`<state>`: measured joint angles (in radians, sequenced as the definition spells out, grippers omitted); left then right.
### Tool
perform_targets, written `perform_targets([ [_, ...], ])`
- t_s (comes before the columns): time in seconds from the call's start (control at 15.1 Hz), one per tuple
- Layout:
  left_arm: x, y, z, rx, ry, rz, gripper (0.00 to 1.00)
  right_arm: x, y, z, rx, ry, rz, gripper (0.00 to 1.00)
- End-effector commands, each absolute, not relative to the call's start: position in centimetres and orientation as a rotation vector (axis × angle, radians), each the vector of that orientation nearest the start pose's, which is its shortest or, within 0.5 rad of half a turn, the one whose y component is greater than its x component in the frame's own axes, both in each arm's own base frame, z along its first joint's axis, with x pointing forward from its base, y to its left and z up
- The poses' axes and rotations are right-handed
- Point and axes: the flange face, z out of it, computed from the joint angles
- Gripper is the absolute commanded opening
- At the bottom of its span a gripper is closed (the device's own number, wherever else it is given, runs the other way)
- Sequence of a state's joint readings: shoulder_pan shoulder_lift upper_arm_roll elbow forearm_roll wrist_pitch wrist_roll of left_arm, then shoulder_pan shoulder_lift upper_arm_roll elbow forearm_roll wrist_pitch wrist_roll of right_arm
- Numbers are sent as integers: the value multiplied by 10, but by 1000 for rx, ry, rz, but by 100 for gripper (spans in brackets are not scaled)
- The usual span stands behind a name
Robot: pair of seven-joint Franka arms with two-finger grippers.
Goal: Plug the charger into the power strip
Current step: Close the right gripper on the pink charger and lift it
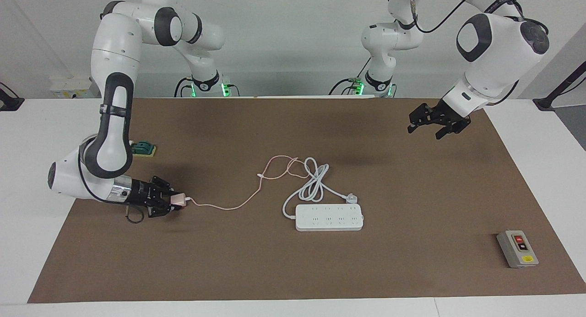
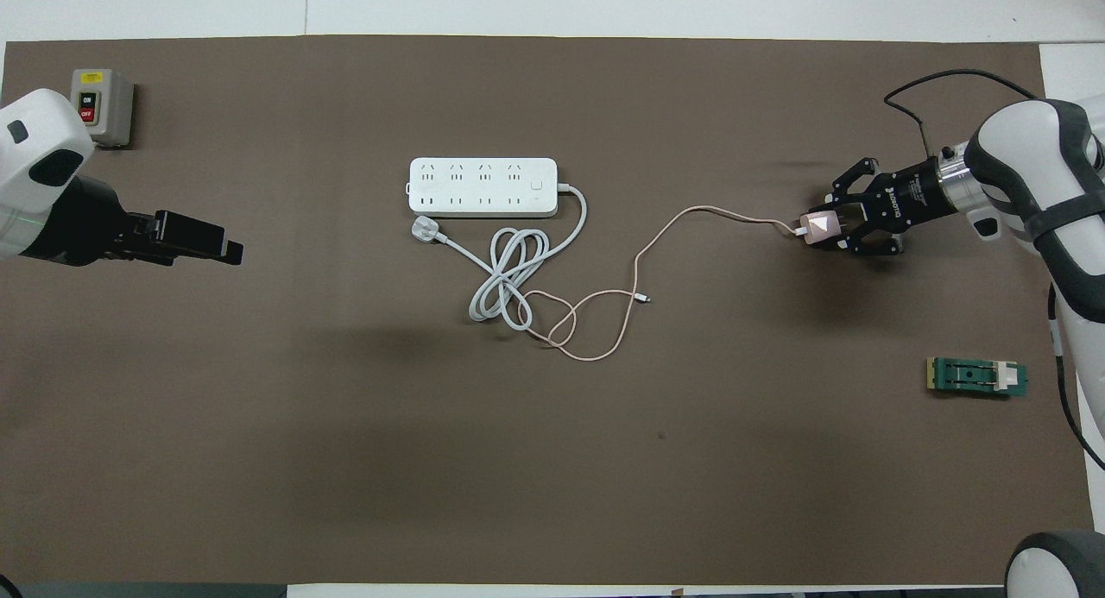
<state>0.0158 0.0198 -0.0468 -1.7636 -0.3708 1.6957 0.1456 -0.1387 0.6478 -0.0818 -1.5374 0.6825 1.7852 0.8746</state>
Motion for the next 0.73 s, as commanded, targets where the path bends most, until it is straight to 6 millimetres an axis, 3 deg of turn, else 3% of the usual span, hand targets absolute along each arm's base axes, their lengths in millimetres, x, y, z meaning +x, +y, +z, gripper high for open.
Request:
perform_targets([
  [0.0, 564, -41, 530, -3625, 141, 121, 100, 686, -43, 317, -1986, 1708, 754, 0],
  [0.2, 578, -52, 513, -3755, 63, 138, 100, 700, 16, 371, -1979, 1742, 771, 0],
  [0.4, 594, -62, 494, -3931, -95, 142, 100, 702, 75, 407, -1945, 1754, 813, 0],
  [0.66, 594, -74, 479, -4161, -151, 116, 100, 693, 164, 433, -1938, 1775, 804, 0],
])
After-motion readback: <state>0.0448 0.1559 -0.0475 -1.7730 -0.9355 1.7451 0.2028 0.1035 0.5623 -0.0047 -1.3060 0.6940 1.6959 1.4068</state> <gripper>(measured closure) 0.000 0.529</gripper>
